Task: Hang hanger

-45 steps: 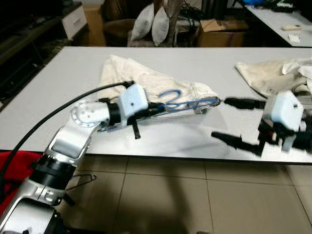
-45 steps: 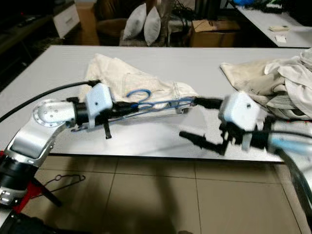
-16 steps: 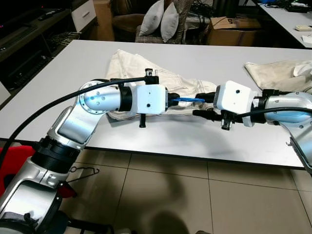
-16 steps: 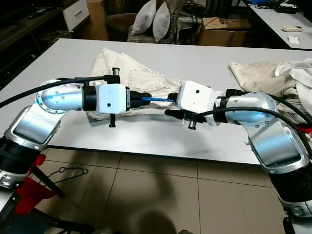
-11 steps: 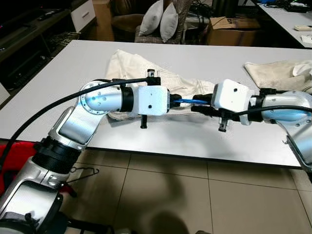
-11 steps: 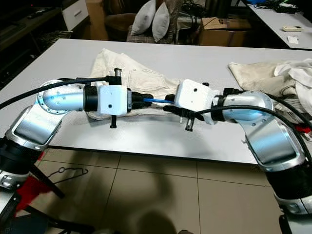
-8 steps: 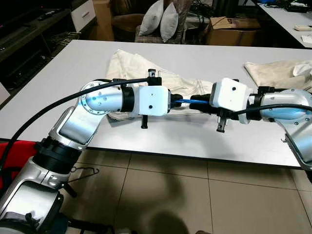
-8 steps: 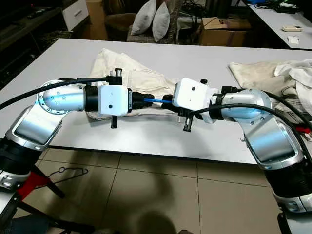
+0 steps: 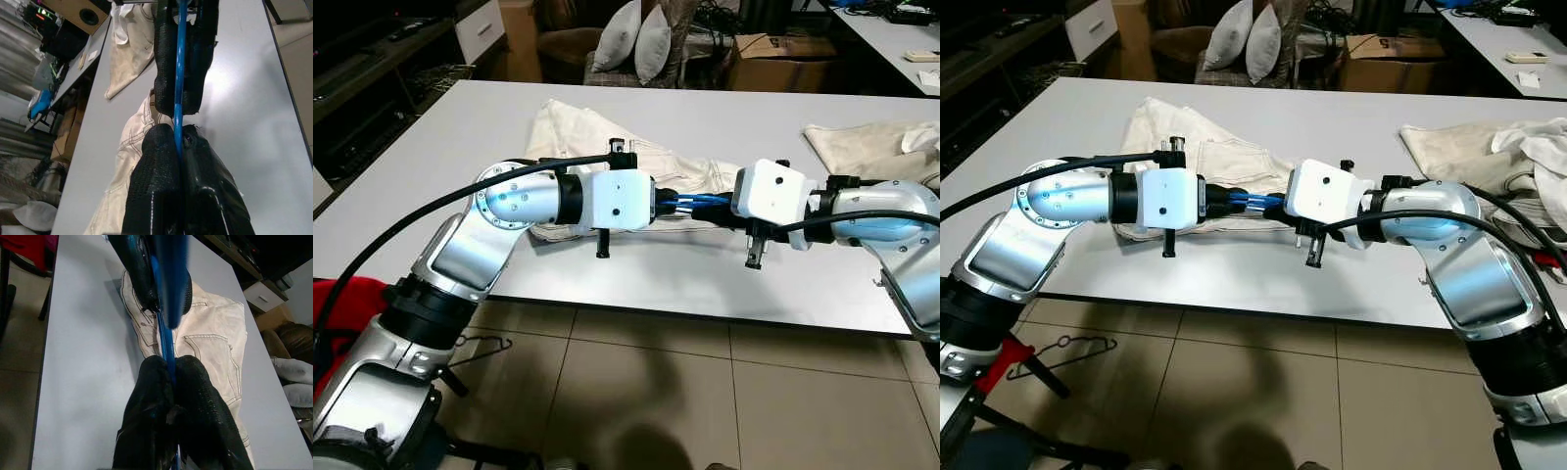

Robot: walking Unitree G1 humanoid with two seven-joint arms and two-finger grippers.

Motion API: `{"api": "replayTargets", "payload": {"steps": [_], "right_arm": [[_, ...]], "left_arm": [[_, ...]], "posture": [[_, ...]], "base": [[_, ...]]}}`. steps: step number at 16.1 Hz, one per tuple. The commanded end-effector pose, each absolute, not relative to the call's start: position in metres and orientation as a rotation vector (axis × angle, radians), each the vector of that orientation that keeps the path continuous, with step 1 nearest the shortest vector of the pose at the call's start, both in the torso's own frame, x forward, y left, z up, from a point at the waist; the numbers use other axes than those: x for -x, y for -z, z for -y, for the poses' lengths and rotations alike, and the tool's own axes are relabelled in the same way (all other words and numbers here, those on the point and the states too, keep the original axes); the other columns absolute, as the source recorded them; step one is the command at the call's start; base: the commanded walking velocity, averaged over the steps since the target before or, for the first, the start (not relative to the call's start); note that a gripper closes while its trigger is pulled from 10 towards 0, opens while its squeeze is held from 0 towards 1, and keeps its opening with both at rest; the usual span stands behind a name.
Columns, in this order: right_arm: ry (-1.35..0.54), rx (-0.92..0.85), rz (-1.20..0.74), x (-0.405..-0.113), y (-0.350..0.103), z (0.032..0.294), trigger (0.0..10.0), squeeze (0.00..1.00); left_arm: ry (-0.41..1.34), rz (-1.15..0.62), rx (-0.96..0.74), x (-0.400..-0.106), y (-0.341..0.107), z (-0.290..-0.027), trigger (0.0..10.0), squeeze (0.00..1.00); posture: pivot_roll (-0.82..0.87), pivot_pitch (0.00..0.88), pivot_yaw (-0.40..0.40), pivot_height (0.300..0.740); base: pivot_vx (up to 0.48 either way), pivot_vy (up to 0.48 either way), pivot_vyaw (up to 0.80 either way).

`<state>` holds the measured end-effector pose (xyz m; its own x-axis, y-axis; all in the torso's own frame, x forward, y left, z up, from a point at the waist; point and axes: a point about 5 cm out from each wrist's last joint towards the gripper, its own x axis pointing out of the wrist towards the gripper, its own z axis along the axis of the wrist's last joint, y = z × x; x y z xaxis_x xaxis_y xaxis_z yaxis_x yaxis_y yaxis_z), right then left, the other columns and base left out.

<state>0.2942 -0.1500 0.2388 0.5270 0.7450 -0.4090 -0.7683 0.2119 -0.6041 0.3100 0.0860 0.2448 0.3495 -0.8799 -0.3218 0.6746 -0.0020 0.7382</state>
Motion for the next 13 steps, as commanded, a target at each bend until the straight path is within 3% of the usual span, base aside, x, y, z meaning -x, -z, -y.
{"api": "replayTargets", "payload": {"steps": [1, 2, 3, 7, 9, 13], "right_arm": [[-1.043, 0.859, -0.007, -0.295, -0.243, 0.149, 0.0, 0.0], [-1.041, 0.855, -0.006, -0.295, -0.243, 0.149, 0.0, 0.0], [-1.04, 0.845, -0.005, -0.295, -0.243, 0.151, 0.0, 0.0], [-1.051, 0.826, -0.015, -0.291, -0.243, 0.155, 0.0, 0.0], [-1.058, 0.812, -0.034, -0.287, -0.241, 0.16, 0.0, 0.0], [-1.0, 0.709, -0.097, -0.283, -0.231, 0.184, 0.0, 0.0]], "left_arm": [[1.27, 0.302, -0.963, -0.306, -0.255, -0.08, 10.0, 0.0], [1.277, 0.298, -0.951, -0.306, -0.255, -0.081, 10.0, 0.0], [1.324, 0.275, -0.876, -0.304, -0.256, -0.083, 10.0, 1.0], [1.363, 0.31, -0.741, -0.304, -0.264, -0.09, 10.0, 1.0], [1.359, 0.286, -0.705, -0.307, -0.264, -0.098, 10.0, 0.0], [1.36, 0.209, -0.603, -0.306, -0.258, -0.115, 10.0, 0.0]], "posture": [[-0.06, 0.0, 0.042, 0.74], [-0.06, 0.0, 0.047, 0.74], [-0.07, 0.0, 0.052, 0.74], [-0.07, 0.0, 0.053, 0.74], [-0.07, 0.0, 0.054, 0.74], [-0.07, 0.0, 0.057, 0.74]], "base": [[0.0, 0.0, 0.0], [0.0, 0.0, 0.0], [0.0, 0.0, 0.0], [0.0, 0.0, 0.0], [0.0, 0.0, 0.0], [0.0, 0.0, 0.0]]}}
